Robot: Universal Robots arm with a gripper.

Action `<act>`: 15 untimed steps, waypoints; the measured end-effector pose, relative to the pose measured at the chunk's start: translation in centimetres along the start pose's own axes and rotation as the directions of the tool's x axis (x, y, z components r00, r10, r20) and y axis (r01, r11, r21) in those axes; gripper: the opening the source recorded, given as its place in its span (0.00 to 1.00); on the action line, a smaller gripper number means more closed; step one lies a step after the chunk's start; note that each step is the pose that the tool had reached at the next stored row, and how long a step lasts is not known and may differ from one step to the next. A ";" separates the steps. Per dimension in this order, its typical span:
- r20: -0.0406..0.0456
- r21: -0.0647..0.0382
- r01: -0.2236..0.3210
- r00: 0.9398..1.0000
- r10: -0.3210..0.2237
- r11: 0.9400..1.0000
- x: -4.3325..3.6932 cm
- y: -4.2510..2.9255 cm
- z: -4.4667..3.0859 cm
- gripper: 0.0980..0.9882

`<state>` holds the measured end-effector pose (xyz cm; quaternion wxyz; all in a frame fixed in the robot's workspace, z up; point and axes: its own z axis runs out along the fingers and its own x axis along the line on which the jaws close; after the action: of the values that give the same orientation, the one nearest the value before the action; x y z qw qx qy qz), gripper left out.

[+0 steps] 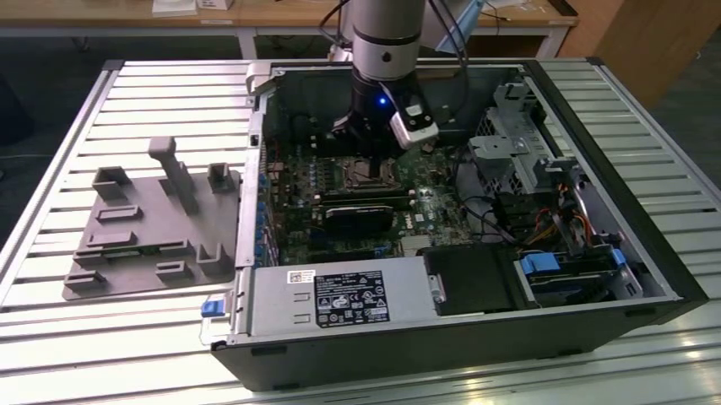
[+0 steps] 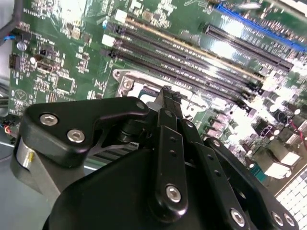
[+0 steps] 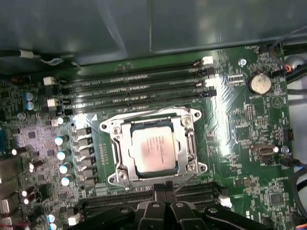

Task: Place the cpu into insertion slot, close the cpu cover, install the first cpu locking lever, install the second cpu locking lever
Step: 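Install the second cpu locking lever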

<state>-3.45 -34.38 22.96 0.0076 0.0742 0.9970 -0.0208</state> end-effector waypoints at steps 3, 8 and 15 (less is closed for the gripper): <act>0.000 0.000 0.000 1.000 0.000 1.000 -0.05 -0.35 0.02 0.01; 0.000 0.000 0.000 1.000 0.000 1.000 -0.12 -0.79 0.04 0.01; -0.002 -0.015 0.000 1.000 0.000 1.000 0.28 -1.35 0.18 0.01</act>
<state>-3.92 -35.68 22.82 0.0072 0.0742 0.9971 -0.0131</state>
